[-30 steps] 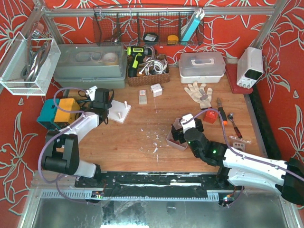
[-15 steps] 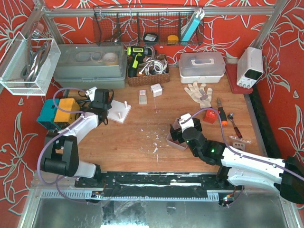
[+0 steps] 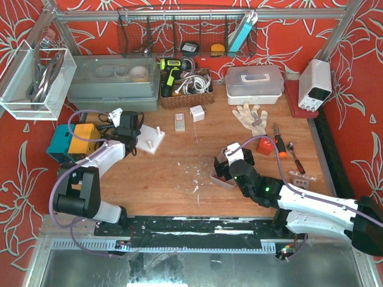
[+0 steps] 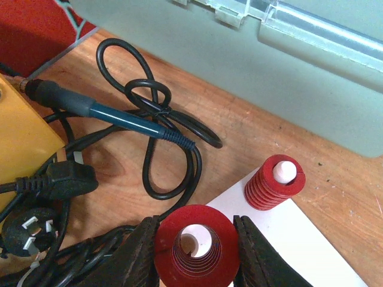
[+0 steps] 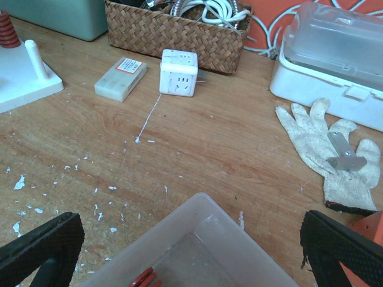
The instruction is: Install the large spring
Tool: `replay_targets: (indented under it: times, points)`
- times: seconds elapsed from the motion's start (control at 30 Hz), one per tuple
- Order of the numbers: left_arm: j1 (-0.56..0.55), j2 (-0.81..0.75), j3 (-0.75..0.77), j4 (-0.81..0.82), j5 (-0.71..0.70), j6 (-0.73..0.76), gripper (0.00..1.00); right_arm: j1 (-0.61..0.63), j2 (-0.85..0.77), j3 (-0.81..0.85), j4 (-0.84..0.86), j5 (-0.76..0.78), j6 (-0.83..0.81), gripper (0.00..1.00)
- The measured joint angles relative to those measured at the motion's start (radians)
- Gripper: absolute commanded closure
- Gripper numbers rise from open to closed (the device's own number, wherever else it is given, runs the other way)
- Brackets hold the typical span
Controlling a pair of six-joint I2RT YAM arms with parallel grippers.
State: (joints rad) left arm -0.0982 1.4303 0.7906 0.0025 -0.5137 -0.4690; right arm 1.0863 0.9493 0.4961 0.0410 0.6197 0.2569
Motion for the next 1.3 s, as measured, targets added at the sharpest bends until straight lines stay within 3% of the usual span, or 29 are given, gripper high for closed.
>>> replay_targets:
  times: [0.9,0.97,1.17,1.3]
  points:
    - [0.001,0.011,-0.008,-0.072,0.009,0.0,0.92,-0.002,0.032,0.015,0.003,-0.018,0.0,0.01]
    - [0.001,0.028,-0.008,-0.072,0.015,0.0,0.88,-0.002,0.032,0.015,0.003,-0.018,0.0,0.01]
    - [0.001,0.089,-0.008,-0.075,0.033,0.0,0.63,-0.005,0.032,0.015,0.003,-0.018,0.0,0.01]
    - [0.001,0.096,-0.007,-0.087,0.043,-0.005,0.4,-0.006,0.032,0.015,0.003,-0.018,0.0,0.01]
